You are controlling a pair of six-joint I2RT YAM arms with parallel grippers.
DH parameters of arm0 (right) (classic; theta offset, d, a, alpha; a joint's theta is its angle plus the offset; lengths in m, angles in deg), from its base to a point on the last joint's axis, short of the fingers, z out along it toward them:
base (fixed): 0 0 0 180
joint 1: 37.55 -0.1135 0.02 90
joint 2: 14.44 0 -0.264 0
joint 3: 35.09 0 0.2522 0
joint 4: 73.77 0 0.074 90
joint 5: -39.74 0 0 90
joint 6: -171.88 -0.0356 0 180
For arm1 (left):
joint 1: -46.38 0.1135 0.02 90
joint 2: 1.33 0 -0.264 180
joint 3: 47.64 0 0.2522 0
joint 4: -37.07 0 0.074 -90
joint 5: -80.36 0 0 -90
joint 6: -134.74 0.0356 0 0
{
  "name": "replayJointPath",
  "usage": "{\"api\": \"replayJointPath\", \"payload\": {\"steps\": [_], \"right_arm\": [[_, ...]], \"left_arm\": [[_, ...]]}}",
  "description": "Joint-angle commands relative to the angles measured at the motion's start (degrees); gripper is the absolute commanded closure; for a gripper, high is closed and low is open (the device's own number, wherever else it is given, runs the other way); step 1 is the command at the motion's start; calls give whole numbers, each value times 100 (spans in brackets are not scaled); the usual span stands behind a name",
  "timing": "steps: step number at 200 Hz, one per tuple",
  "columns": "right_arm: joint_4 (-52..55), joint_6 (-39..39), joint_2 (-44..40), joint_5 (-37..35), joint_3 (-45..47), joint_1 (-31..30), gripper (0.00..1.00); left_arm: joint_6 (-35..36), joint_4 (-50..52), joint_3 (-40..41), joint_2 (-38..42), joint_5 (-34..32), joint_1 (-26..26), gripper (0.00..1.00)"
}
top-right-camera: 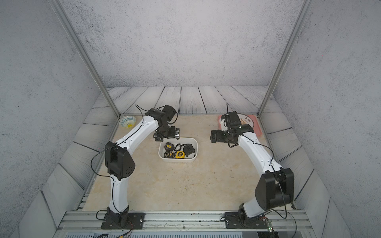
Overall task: Take the tape measure out of the storage box
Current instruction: Pick up the tape measure from the storage box.
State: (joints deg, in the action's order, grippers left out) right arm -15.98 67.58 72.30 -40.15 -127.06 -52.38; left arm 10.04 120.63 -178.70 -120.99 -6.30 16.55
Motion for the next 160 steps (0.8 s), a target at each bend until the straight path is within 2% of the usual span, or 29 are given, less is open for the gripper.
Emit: {"api": "replayJointPath", "payload": {"steps": [1,44,90,120,160], "right_arm": [[224,145,-80,-207,-71,-123,1],[268,209,-186,-277,-56,-213,1],[254,230,-228,-369,-16,-259,1],[264,239,-198,-404,9,-281,1],[281,270,-148,-461,-27,-309,1]], "left_arm": [[-223,183,-24,-184,81,29,2],[-484,-27,-115,-556,352,12,2],[-551,34,-292,-942,19,12,0],[-407,255,-794,-1154,-101,-15,0],[-373,293,-765,-1344,-179,-6,0]]}}
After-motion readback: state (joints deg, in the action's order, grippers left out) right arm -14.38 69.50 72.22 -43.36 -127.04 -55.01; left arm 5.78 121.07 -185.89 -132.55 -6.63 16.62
